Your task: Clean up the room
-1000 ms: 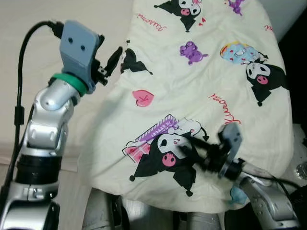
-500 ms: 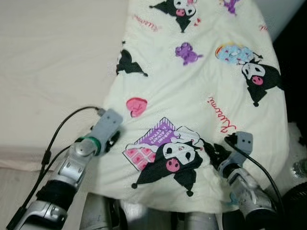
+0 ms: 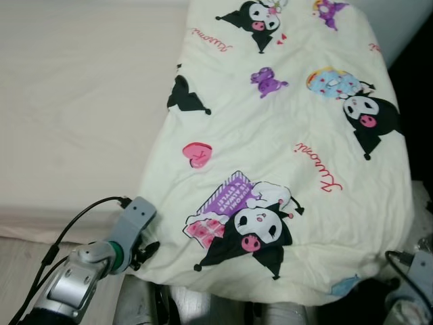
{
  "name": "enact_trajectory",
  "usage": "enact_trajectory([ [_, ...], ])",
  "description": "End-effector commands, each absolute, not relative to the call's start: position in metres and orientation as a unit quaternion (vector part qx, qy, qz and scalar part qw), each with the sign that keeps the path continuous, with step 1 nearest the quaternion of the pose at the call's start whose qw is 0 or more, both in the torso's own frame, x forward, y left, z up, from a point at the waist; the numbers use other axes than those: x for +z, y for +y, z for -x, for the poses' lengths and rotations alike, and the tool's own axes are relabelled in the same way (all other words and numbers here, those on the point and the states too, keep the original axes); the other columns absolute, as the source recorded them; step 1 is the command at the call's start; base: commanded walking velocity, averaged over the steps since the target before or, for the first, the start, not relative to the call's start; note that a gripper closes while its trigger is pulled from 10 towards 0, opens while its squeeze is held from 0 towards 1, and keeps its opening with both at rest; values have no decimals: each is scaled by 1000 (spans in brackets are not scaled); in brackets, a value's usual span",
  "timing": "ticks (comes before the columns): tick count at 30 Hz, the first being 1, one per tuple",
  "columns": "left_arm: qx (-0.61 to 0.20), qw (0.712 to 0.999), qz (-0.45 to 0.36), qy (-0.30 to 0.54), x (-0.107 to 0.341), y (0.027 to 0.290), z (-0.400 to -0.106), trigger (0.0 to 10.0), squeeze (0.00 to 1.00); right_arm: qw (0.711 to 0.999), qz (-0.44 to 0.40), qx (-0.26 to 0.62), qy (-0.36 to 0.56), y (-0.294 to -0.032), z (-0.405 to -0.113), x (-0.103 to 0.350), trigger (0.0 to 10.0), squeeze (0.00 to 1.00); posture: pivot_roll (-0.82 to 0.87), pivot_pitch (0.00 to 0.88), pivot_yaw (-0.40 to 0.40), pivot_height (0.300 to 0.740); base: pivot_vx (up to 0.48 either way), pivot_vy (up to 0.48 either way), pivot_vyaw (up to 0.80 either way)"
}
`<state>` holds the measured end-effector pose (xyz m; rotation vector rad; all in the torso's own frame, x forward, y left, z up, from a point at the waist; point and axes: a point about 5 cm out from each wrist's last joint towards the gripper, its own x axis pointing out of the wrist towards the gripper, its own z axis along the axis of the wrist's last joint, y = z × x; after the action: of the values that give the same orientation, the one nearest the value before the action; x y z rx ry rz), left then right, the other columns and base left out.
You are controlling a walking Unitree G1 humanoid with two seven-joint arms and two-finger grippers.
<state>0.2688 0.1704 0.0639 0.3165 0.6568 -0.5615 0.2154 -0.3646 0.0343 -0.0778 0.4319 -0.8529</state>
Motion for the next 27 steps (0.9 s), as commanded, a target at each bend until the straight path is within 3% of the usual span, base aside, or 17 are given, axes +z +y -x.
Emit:
enact_trajectory([
  [1,-277,905,-159,282,76,170,-277,10000,0,901,74,-406,132,-366,-233,66,10000,0,-94,201,73,585,0,0,0],
  [2,-277,905,-159,282,76,170,-277,10000,0,901,74,-406,132,-366,-233,66,10000,0,-94,201,73,585,0,0,0],
  [5,-249,945,-137,160,131,179,-303,10000,0,933,94,-345,-32,-342,-265,134,10000,0,-87,196,73,585,0,0,0],
  [11,-227,959,-131,104,165,184,-310,10000,0,950,85,-277,-117,-318,-280,164,10000,0,-80,195,74,585,0,0,0],
  [14,-199,972,-119,23,196,173,-325,10000,0,974,6,-126,-187,-271,-299,187,10000,0,-73,186,72,585,0,0,0],
  [27,-175,980,-90,-13,200,155,-324,10000,0,981,-11,-69,-179,-250,-298,183,10000,0,-63,172,43,585,0,0,0],
])
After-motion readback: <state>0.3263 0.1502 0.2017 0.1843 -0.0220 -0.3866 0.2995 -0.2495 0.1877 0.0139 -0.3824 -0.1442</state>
